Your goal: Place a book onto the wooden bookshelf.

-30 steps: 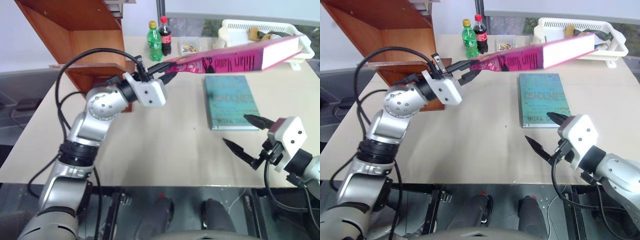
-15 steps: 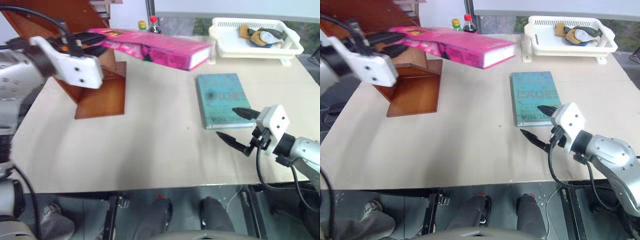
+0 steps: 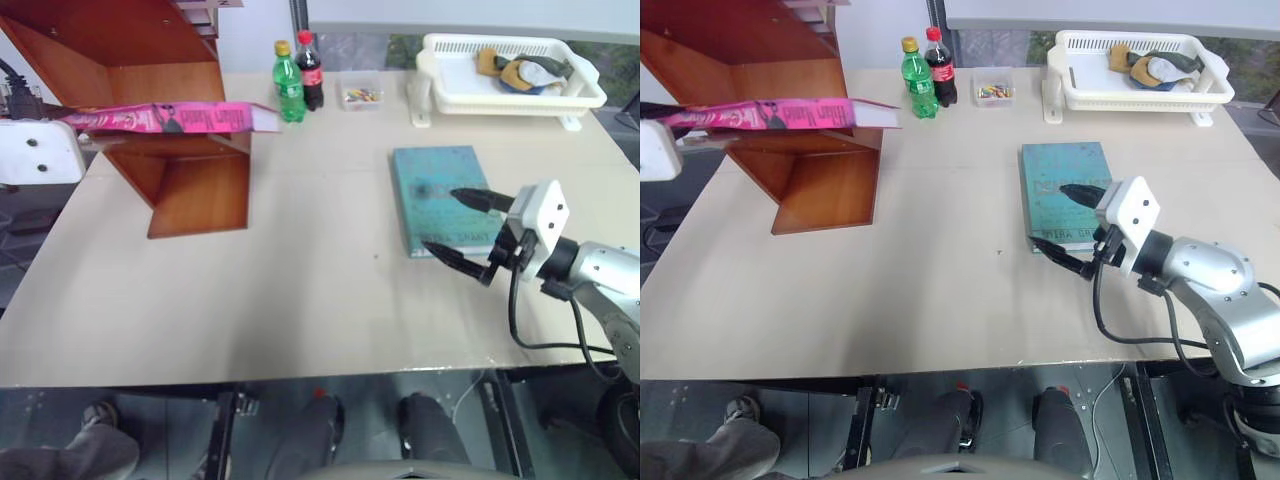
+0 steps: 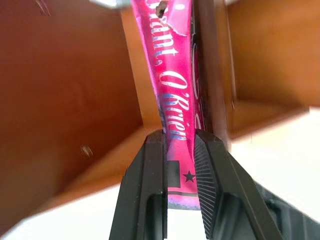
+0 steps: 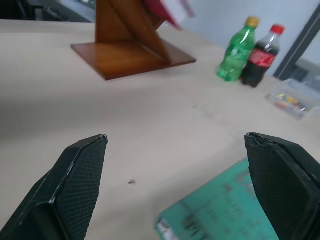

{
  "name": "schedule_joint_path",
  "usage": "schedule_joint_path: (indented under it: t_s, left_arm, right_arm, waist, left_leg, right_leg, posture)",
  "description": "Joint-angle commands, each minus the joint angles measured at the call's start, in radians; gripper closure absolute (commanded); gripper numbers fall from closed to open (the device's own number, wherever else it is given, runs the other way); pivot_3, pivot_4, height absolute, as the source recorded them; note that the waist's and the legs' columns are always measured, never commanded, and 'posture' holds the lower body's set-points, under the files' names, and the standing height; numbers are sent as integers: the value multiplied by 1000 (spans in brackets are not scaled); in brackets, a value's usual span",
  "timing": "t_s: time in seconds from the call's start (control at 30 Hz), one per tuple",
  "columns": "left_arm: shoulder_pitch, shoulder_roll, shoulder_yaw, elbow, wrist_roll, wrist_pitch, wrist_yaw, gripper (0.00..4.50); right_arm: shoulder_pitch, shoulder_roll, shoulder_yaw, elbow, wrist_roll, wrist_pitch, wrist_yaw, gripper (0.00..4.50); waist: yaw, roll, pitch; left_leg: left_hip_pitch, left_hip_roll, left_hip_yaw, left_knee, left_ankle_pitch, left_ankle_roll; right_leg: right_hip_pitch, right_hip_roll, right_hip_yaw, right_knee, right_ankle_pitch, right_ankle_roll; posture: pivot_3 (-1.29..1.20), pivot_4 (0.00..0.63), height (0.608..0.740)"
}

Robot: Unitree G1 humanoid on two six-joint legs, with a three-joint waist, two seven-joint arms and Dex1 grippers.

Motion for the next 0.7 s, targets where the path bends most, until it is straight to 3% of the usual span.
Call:
schedule_joint_path:
  t_s: [0.03, 0.33, 0.7]
  left_arm:
    - [4, 52, 18, 74, 29, -25, 32, 3980]
    - [0, 34, -70, 115, 54, 12, 99, 3980]
    - [6, -25, -109, -29, 34, 272, 102, 3980]
  right_arm:
    - [-63, 20, -73, -30, 58, -11, -2, 0]
    - [-164, 120, -126, -85, 204, 18, -73, 0]
    - [-158, 150, -122, -124, 270, 2, -42, 0]
  waist:
    - [-2, 0, 0]
    - [-17, 2, 0]
    - [-18, 4, -1]
  left_leg:
    - [0, 0, 0, 0, 0, 0]
    - [2, 3, 2, -5, -1, 2]
    - [10, 13, 4, -5, 0, 1]
  right_leg:
    - [0, 0, 0, 0, 0, 0]
    - [-1, 1, 2, 2, 0, 0]
    - [0, 12, 4, 7, 4, -7]
  posture:
    - [0, 150, 740]
    - [0, 150, 740]
    - [0, 150, 740]
